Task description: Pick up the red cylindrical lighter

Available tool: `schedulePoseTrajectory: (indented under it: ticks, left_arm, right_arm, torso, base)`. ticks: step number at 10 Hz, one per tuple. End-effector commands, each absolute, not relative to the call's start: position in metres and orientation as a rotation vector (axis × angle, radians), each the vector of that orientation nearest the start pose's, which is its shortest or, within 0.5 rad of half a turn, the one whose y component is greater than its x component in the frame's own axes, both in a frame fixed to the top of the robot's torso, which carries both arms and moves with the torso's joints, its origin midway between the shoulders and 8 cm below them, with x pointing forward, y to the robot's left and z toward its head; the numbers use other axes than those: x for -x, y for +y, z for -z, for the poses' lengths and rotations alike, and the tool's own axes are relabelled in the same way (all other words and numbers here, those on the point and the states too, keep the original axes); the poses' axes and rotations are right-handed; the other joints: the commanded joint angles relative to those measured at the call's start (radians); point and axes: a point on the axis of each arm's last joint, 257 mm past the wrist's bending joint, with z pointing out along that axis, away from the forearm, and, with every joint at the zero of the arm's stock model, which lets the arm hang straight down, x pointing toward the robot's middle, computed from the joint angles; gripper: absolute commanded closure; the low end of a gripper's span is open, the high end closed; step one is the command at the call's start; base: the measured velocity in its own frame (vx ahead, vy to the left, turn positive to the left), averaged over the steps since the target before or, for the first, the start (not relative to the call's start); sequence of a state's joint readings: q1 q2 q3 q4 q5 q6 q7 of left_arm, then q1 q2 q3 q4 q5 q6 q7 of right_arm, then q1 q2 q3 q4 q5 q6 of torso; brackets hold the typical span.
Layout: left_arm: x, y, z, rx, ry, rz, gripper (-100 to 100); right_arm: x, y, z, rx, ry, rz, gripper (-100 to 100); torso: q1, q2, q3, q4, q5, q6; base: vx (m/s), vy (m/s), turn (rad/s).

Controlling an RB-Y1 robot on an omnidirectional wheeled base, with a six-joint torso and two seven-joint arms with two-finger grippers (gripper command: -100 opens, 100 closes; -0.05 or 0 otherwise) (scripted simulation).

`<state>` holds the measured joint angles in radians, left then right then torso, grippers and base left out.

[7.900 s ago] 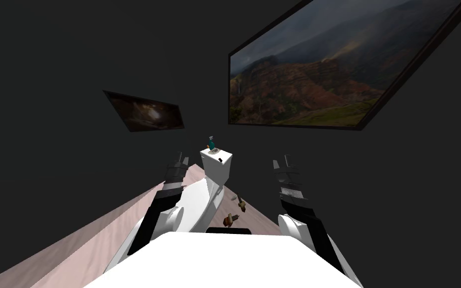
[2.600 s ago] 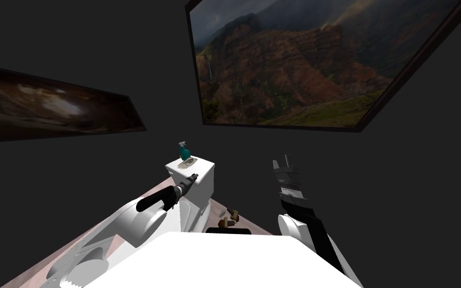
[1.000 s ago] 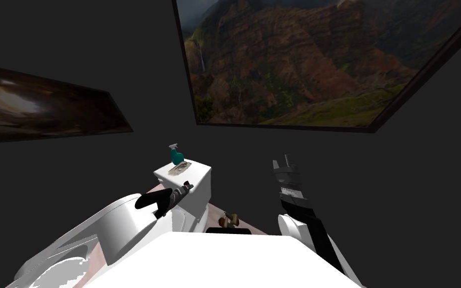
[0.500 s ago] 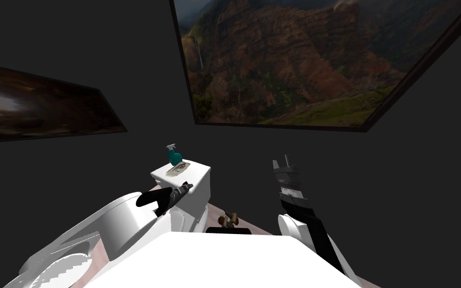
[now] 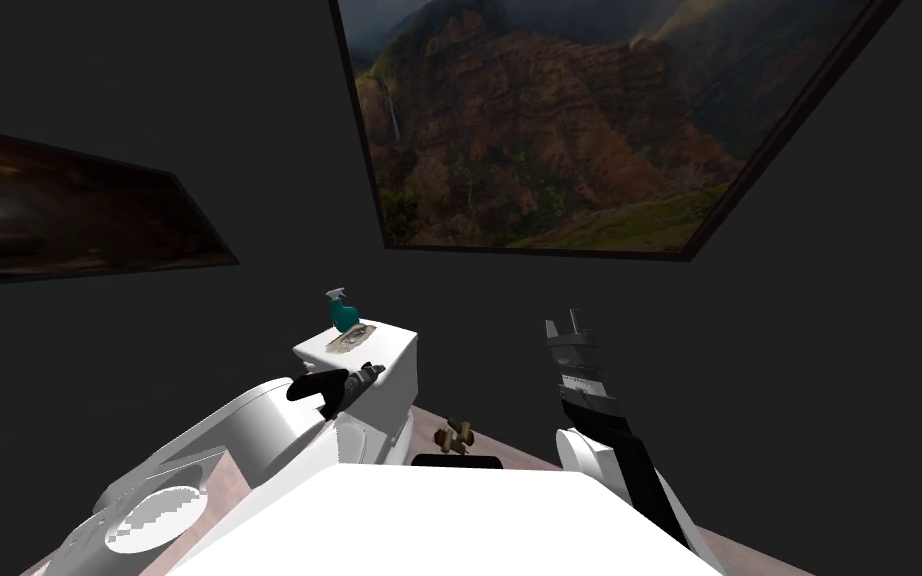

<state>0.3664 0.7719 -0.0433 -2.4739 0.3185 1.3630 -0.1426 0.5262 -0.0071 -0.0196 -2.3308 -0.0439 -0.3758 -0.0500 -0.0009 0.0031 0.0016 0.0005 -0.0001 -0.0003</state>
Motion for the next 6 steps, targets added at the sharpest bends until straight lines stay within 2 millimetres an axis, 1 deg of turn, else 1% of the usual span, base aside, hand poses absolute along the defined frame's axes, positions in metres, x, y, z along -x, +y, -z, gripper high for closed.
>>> schedulePoseTrajectory:
  ticks: [1, 2, 3, 6]
  left_arm:
    - [-0.329, 0.3447, 0.2663, 1.129, 2.217, 0.204, -100]
    - [-0.3262, 0.3427, 0.2657, 1.125, 2.221, 0.205, -100]
    - [-0.3269, 0.3431, 0.266, 1.125, 2.22, 0.205, 100]
    - [-0.3298, 0.3414, 0.2623, 1.116, 2.212, 0.216, 100]
  right_arm:
    - [-0.3501, -0.2943, -0.015, -0.776, 0.64, -1.326, 0]
    - [-0.3501, -0.2943, -0.015, -0.776, 0.64, -1.326, 0]
    - [-0.3501, -0.2943, -0.0149, -0.776, 0.64, -1.325, 0]
    - [-0.3501, -0.2943, -0.0149, -0.776, 0.64, -1.325, 0]
  torso:
    - [0.0, 0.0, 0.0, 0.0, 0.0, 0.0]
    - [0.0, 0.0, 0.0, 0.0, 0.0, 0.0]
    - [0.0, -0.001, 0.0, 0.0, 0.0, 0.0]
    - [0.005, -0.002, -0.002, -0.003, 0.003, -0.003]
  base:
    - [-0.043, -0.01, -0.082]
    - [-0.02, -0.004, -0.011]
    - [0.0, 0.0, 0.0]
    - [0.003, -0.001, -0.012]
